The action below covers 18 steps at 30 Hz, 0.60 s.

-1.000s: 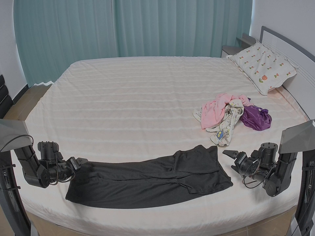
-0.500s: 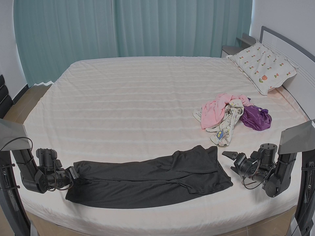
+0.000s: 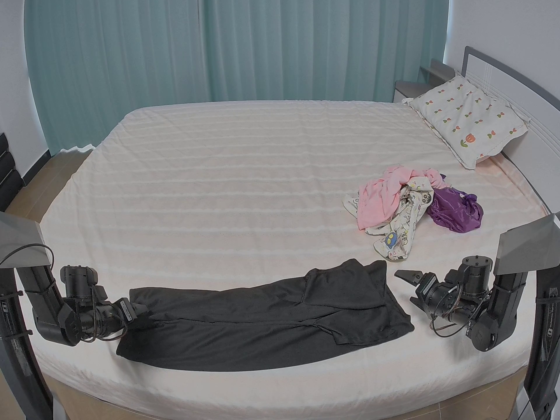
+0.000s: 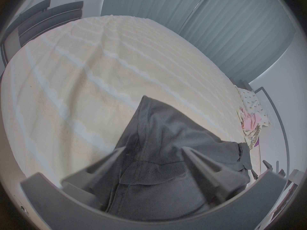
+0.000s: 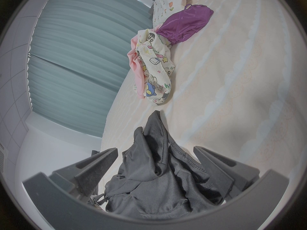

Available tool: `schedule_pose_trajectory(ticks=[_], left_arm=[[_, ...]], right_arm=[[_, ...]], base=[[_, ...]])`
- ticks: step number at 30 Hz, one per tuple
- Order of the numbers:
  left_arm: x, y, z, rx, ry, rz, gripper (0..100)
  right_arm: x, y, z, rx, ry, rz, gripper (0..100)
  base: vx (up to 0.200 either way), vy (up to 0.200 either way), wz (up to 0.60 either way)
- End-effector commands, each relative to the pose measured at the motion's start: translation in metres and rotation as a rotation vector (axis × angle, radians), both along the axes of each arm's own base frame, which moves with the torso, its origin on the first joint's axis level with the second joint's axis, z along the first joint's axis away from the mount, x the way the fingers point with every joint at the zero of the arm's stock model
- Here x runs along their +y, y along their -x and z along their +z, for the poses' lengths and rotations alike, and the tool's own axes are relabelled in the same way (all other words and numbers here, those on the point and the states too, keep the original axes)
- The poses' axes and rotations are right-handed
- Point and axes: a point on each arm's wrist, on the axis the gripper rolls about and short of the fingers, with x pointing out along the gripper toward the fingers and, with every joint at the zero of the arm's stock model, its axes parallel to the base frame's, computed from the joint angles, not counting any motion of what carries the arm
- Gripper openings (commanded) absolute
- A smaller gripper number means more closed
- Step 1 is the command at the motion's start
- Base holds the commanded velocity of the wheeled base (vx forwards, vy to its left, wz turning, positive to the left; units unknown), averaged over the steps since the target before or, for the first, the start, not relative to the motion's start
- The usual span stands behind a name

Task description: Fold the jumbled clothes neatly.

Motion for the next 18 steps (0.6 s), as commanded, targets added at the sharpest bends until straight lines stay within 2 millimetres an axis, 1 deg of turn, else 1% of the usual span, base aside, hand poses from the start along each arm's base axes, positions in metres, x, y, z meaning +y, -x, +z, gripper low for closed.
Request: schedule_pose_trajectory(ticks=[1, 3, 7, 10, 12, 15, 16, 18], left_arm=[[0.007, 0.000, 0.018, -0.064, -0.007, 0.024, 100], [0.010, 0.000, 0.029, -0.098, -0.003, 0.031, 100], [0.015, -0.008, 0.030, -0.122, 0.010, 0.014, 100], [0.016, -0.019, 0.024, -0.128, -0.007, -0.005, 100], [0.017, -0.023, 0.017, -0.119, -0.031, -0.028, 100], [0.016, -0.023, 0.007, -0.094, -0.057, -0.061, 100], [0.015, -0.020, -0.001, -0.066, -0.073, -0.085, 100], [0.015, -0.019, -0.002, -0.062, -0.076, -0.089, 100]], right_arm=[[0.000, 0.000, 0.000, 0.000, 0.000, 0.000, 100], [0.000, 0.000, 0.000, 0.000, 0.000, -0.001, 100], [0.000, 0.000, 0.000, 0.001, -0.002, 0.001, 100], [0.000, 0.001, 0.000, 0.002, -0.001, 0.000, 100], [0.000, 0.001, 0.000, 0.000, -0.001, 0.000, 100], [0.000, 0.000, 0.000, -0.001, -0.001, 0.000, 100], [0.000, 0.000, 0.002, -0.006, -0.002, -0.002, 100], [0.000, 0.000, 0.002, -0.004, -0.002, -0.002, 100]], base=[[0.000, 0.000, 0.00], [0.000, 0.000, 0.00], [0.000, 0.000, 0.00], [0.000, 0.000, 0.00], [0.000, 0.000, 0.00], [0.000, 0.000, 0.00], [0.000, 0.000, 0.00], [0.000, 0.000, 0.00]])
